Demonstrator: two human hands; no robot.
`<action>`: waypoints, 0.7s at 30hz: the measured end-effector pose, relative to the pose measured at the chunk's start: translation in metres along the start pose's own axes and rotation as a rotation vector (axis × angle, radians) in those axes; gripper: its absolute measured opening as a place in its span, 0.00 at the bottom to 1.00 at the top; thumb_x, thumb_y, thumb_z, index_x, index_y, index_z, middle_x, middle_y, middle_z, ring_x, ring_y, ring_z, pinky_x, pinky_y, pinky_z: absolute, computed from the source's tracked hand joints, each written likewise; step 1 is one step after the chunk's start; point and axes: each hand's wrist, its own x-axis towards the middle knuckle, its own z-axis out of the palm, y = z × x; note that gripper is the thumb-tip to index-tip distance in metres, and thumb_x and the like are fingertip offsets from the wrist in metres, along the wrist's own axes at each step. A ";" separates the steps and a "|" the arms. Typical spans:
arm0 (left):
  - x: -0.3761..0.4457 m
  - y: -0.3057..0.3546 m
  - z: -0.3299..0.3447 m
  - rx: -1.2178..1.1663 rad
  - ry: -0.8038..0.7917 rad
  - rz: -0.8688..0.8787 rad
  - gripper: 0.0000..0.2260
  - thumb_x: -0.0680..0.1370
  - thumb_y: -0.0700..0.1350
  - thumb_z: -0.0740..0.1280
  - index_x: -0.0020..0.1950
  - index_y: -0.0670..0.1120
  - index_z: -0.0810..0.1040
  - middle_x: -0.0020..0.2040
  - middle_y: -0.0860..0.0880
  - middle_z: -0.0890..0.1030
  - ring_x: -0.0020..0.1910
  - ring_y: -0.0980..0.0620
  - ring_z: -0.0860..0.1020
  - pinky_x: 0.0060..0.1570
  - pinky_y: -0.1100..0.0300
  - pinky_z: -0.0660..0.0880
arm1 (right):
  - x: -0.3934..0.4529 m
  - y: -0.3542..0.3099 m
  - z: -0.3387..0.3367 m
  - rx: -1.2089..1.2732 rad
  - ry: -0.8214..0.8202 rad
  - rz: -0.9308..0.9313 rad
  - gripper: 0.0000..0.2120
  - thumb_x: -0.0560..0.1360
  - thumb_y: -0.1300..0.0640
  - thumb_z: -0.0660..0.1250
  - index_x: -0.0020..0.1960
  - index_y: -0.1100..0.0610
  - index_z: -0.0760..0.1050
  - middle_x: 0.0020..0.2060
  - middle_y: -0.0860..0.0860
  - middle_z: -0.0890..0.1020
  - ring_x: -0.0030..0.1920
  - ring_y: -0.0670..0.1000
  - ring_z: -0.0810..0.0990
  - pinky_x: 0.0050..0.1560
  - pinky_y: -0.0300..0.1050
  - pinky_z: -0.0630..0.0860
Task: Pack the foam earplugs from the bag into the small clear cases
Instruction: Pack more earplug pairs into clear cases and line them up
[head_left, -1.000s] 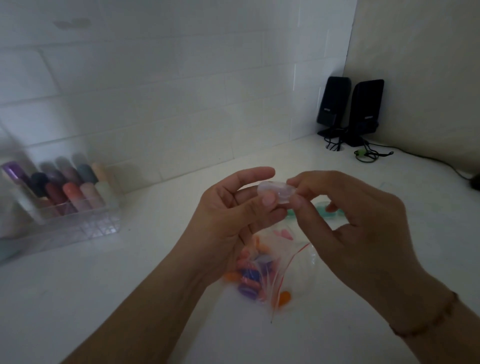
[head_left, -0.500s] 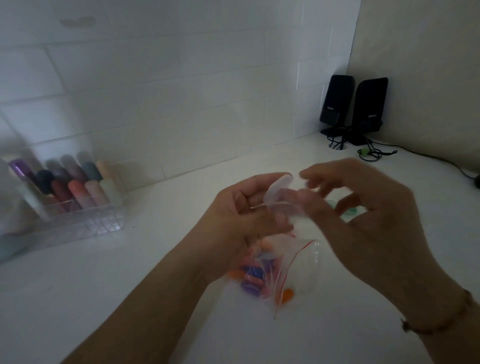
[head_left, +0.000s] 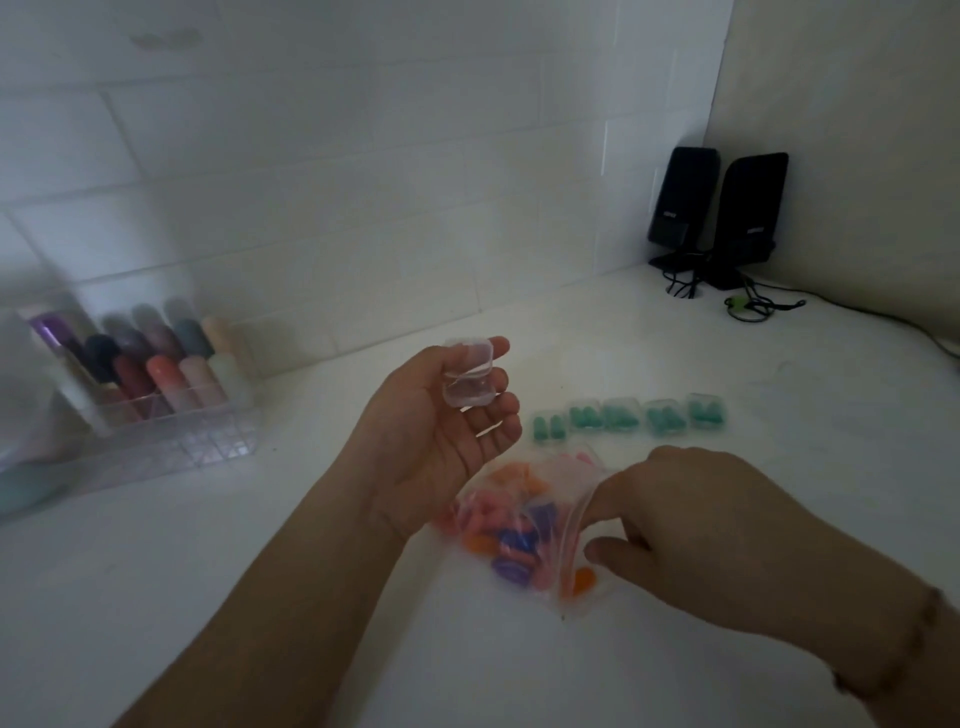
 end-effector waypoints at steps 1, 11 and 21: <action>0.000 0.000 0.000 0.002 -0.004 0.001 0.20 0.66 0.43 0.66 0.57 0.40 0.76 0.38 0.45 0.74 0.34 0.50 0.73 0.34 0.59 0.75 | 0.001 0.000 0.002 -0.006 0.000 0.009 0.15 0.78 0.41 0.58 0.64 0.33 0.69 0.31 0.38 0.63 0.35 0.39 0.64 0.34 0.33 0.57; -0.001 -0.002 0.000 -0.022 -0.063 -0.014 0.18 0.70 0.45 0.60 0.56 0.38 0.77 0.39 0.45 0.74 0.34 0.50 0.72 0.34 0.58 0.73 | 0.006 -0.019 0.009 -0.135 0.077 0.003 0.14 0.80 0.44 0.55 0.64 0.39 0.69 0.51 0.45 0.77 0.53 0.50 0.76 0.34 0.40 0.58; -0.002 -0.004 0.002 0.040 -0.106 0.007 0.20 0.70 0.48 0.61 0.58 0.39 0.77 0.40 0.45 0.74 0.34 0.49 0.72 0.35 0.57 0.73 | 0.003 -0.006 0.008 -0.027 0.142 -0.022 0.07 0.76 0.41 0.59 0.51 0.40 0.72 0.41 0.42 0.74 0.41 0.42 0.71 0.41 0.41 0.65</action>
